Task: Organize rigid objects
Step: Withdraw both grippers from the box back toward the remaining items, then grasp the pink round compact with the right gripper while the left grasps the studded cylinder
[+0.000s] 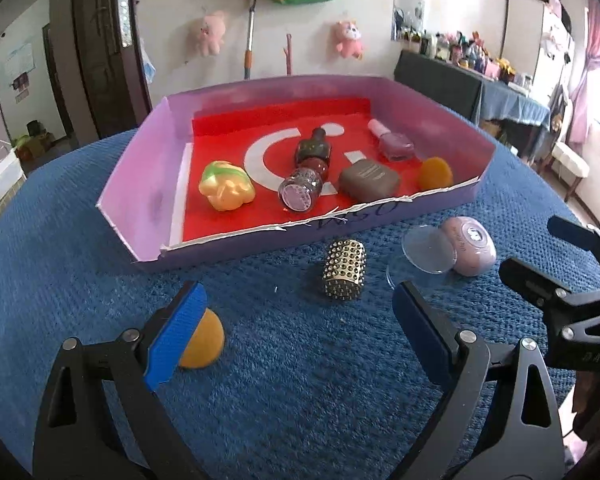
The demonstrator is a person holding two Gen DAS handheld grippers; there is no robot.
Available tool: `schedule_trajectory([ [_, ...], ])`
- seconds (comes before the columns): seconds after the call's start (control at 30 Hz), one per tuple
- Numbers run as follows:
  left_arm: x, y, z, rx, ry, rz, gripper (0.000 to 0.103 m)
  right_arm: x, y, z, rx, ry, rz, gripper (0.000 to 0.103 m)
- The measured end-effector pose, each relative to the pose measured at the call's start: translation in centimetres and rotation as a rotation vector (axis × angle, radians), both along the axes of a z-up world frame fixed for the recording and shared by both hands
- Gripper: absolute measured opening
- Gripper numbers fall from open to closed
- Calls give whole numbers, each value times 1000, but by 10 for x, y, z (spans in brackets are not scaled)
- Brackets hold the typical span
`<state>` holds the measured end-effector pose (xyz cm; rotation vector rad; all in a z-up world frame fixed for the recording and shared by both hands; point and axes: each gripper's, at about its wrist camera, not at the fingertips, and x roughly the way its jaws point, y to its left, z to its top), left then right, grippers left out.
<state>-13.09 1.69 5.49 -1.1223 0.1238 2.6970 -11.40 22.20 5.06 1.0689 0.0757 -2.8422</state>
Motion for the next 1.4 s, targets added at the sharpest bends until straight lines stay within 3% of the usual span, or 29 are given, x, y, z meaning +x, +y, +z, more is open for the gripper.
schedule_trajectory([
  [0.17,-11,7,-2,-26,-28,-40,90,-15,-6,-5,30,-54,-4,96],
  [0.53,-28,12,-6,-63,-73,-87,84,-35,-14,-12,23,-115,18,95],
  [0.87,-25,-14,3,18,-111,-142,84,-42,-13,-18,-15,-145,34,94],
  [1.2,-29,-3,4,-29,-116,-156,84,-50,-9,-23,-65,-174,43,93],
  [1.4,-41,11,-9,-55,-150,-158,72,-51,-10,-24,-62,-184,48,90],
])
